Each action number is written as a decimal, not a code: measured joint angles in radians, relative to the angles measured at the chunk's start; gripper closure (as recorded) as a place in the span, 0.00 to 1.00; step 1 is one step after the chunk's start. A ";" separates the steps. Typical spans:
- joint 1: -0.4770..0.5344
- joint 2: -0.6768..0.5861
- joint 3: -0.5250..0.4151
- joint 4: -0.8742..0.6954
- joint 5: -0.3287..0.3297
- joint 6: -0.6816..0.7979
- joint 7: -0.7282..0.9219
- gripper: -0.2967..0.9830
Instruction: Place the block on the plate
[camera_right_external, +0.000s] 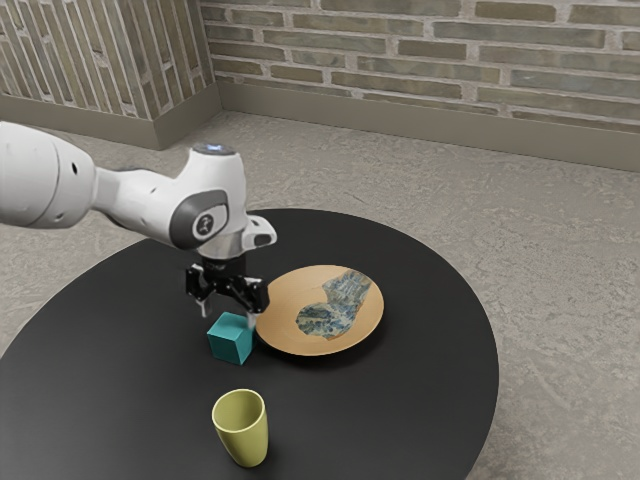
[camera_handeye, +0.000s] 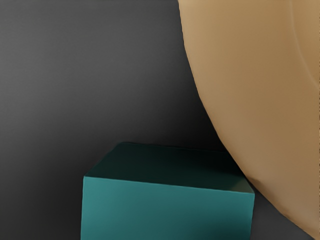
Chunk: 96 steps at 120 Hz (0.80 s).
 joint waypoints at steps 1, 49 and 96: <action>0.000 0.001 0.000 0.000 0.000 0.001 0.000 0.23; 0.003 0.040 -0.001 0.000 -0.004 0.017 -0.012 0.23; 0.003 0.064 -0.001 -0.001 -0.023 0.026 -0.022 0.32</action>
